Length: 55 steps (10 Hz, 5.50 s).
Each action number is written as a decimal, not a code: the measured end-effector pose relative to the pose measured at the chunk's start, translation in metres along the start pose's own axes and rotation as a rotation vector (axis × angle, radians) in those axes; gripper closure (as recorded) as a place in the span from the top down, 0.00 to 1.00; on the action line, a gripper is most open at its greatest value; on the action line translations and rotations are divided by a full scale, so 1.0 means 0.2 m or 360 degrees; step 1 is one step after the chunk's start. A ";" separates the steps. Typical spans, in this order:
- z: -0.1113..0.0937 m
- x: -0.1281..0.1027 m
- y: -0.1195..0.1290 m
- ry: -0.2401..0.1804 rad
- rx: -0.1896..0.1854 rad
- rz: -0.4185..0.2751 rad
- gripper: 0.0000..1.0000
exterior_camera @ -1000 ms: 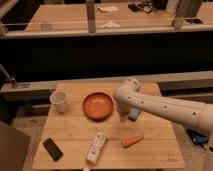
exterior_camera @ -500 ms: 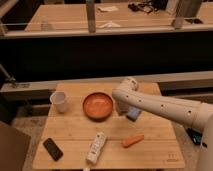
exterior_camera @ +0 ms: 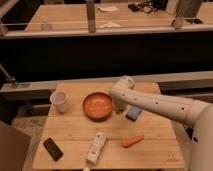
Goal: Push the ceramic bowl across the table
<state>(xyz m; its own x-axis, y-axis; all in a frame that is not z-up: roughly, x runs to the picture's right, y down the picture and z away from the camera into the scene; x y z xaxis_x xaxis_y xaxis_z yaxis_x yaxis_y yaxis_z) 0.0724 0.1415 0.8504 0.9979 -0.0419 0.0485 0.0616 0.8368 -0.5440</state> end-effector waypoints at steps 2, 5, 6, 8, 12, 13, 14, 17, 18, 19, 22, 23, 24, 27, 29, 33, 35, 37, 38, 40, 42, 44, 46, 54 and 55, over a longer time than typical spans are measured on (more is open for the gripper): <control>0.02 -0.02 -0.02 0.0000 -0.0003 -0.0005 0.12; 0.02 -0.09 -0.06 -0.0004 0.0004 -0.0031 0.07; 0.03 -0.11 -0.07 -0.0004 0.0004 -0.0039 0.07; 0.04 -0.10 -0.07 -0.0008 0.0004 -0.0035 0.07; 0.07 -0.10 -0.10 -0.0031 0.0016 -0.0057 0.07; 0.07 -0.10 -0.11 -0.0036 0.0018 -0.0060 0.07; 0.08 -0.11 -0.11 -0.0041 0.0019 -0.0065 0.07; 0.09 -0.13 -0.12 -0.0054 0.0020 -0.0080 0.07; 0.09 -0.14 -0.12 -0.0057 0.0021 -0.0088 0.07; 0.10 -0.16 -0.13 -0.0060 0.0021 -0.0096 0.07; 0.10 -0.20 -0.14 -0.0067 0.0022 -0.0110 0.07; 0.11 -0.21 -0.14 -0.0070 0.0020 -0.0115 0.07; 0.11 -0.23 -0.14 -0.0073 0.0019 -0.0121 0.07; 0.12 -0.27 -0.14 -0.0081 0.0016 -0.0122 0.07; 0.12 -0.29 -0.15 -0.0089 0.0017 -0.0129 0.07; 0.12 -0.32 -0.16 -0.0102 0.0020 -0.0131 0.07; 0.11 -0.32 -0.17 -0.0109 0.0025 -0.0133 0.07; 0.12 -0.33 -0.18 -0.0114 0.0025 -0.0134 0.07; 0.12 -0.33 -0.18 -0.0116 0.0026 -0.0135 0.07; 0.12 -0.33 -0.18 -0.0125 0.0031 -0.0134 0.07; 0.11 -0.33 -0.19 -0.0133 0.0036 -0.0134 0.07; 0.12 -0.34 -0.19 -0.0139 0.0039 -0.0136 0.07; 0.12 -0.35 -0.20 -0.0146 0.0043 -0.0135 0.07; 0.12 -0.35 -0.22 -0.0172 0.0065 -0.0129 0.07; 0.12 -0.35 -0.23 -0.0174 0.0067 -0.0129 0.07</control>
<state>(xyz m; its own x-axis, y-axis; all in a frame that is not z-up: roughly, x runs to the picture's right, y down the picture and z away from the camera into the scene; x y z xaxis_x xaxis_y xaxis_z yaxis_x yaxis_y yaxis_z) -0.0005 0.1195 0.8919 0.9817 -0.0521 0.1832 0.1386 0.8554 -0.4991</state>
